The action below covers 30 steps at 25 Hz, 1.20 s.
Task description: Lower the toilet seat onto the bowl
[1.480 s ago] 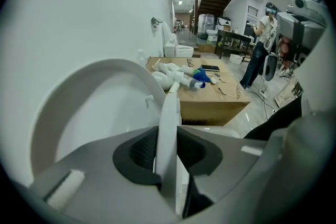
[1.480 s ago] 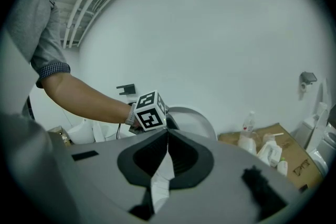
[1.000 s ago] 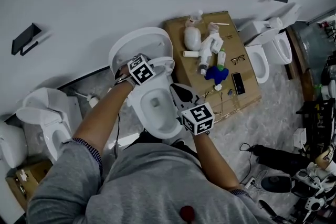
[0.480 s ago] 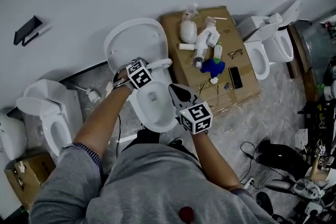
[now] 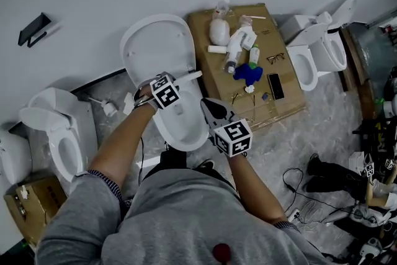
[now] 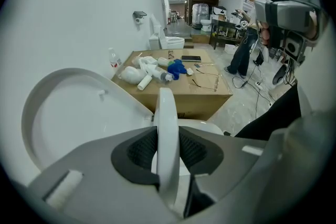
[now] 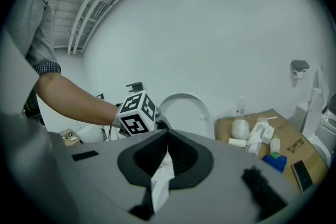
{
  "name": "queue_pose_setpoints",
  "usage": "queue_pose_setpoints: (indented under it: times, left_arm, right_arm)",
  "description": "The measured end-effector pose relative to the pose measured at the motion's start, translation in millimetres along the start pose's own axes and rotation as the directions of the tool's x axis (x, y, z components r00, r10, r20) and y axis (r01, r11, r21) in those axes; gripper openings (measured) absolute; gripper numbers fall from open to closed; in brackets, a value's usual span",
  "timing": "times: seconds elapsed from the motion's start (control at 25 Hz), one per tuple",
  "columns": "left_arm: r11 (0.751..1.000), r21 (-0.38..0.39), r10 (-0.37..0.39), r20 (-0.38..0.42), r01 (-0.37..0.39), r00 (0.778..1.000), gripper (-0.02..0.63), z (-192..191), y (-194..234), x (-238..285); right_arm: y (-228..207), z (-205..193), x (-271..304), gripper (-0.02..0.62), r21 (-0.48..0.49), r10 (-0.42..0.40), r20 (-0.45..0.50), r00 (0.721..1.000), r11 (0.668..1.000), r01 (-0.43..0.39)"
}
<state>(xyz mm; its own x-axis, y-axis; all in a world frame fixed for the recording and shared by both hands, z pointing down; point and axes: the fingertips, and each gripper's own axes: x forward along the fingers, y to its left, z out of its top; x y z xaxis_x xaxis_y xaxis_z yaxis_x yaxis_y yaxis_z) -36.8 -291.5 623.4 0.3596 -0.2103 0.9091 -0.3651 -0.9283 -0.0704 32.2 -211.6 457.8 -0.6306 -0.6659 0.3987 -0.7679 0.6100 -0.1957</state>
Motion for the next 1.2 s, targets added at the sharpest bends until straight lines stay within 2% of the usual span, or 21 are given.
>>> queue_pose_setpoints:
  times: [0.48,1.2]
  left_arm:
    - [0.998,-0.056,-0.003,0.023,0.004,1.0,0.132,-6.0,-41.4,8.9]
    - [0.979,-0.178,-0.082,0.1,0.099,0.992,0.169,-16.9,-122.2,26.3]
  right_arm:
    - [0.8,-28.5,-17.6,0.014,0.005,0.012,-0.022,1.0,1.0,-0.012]
    - [16.3,-85.0,-42.2,0.014,0.0,0.058,-0.081,0.995,0.998,-0.058]
